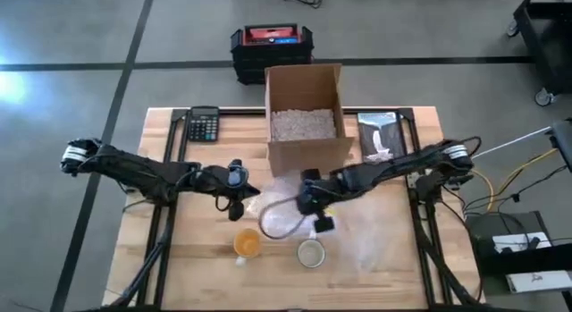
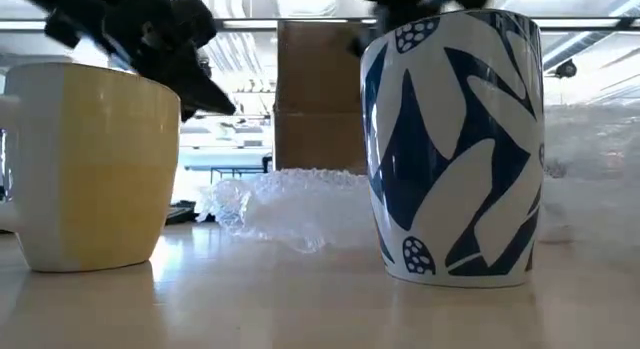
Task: Wrap mug
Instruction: Prepare the bubble wrap
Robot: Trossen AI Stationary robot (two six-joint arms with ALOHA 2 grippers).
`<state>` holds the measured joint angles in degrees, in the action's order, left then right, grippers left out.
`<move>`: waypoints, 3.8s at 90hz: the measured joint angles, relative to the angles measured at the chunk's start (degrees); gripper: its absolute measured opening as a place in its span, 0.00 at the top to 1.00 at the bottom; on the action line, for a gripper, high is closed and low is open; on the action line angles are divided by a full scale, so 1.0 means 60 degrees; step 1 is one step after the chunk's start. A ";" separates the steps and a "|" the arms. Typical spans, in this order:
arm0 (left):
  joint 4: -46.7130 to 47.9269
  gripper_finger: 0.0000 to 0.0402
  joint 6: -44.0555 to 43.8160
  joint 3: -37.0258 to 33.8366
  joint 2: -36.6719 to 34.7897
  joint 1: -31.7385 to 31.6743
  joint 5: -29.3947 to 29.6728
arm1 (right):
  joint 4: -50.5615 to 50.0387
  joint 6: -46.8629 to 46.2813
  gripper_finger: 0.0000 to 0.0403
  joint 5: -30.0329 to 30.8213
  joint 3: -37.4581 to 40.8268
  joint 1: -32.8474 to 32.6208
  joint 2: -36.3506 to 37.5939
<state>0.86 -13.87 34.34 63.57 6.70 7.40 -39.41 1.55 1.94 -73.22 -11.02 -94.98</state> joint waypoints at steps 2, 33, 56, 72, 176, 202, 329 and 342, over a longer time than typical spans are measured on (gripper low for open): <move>-0.0094 1.00 0.0024 0.0036 0.0065 0.0000 0.0000 | 0.0098 -0.0205 0.99 0.0000 0.0329 -0.0058 0.0104; -0.1977 1.00 0.0190 -0.0227 0.3396 -0.0010 0.0000 | -0.0485 -0.3241 0.99 -0.0062 0.3503 -0.0585 0.1307; -0.1968 1.00 0.0146 -0.0128 0.5000 -0.0127 0.0033 | -0.2656 -0.4718 0.99 -0.0147 0.3547 -0.1070 0.2848; -0.1502 1.00 0.0149 -0.0268 0.4443 -0.0142 0.0043 | -0.4315 -0.5788 0.99 -0.0891 0.3547 -0.1168 0.3682; -0.0471 1.00 0.0109 -0.0629 0.1170 -0.0040 0.0426 | -0.0431 -0.2395 0.52 -0.1409 0.2916 -0.1954 0.1174; -0.0481 1.00 0.0109 -0.0629 0.1137 -0.0022 0.0423 | -0.1744 -0.1906 0.60 -0.1611 0.1535 -0.2105 0.0556; -0.0328 1.00 0.0635 0.0056 -0.0082 0.0253 0.0350 | -0.3034 -0.0706 1.00 0.2866 -0.1412 -0.1962 0.1814; -0.0369 1.00 0.1007 0.0653 -0.0036 0.0255 0.0350 | -0.2276 0.0160 1.00 0.3545 -0.1861 -0.1382 0.1825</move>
<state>-1.35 -7.82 38.26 63.35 8.23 9.50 -53.06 2.51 23.21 -84.39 -19.31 -84.03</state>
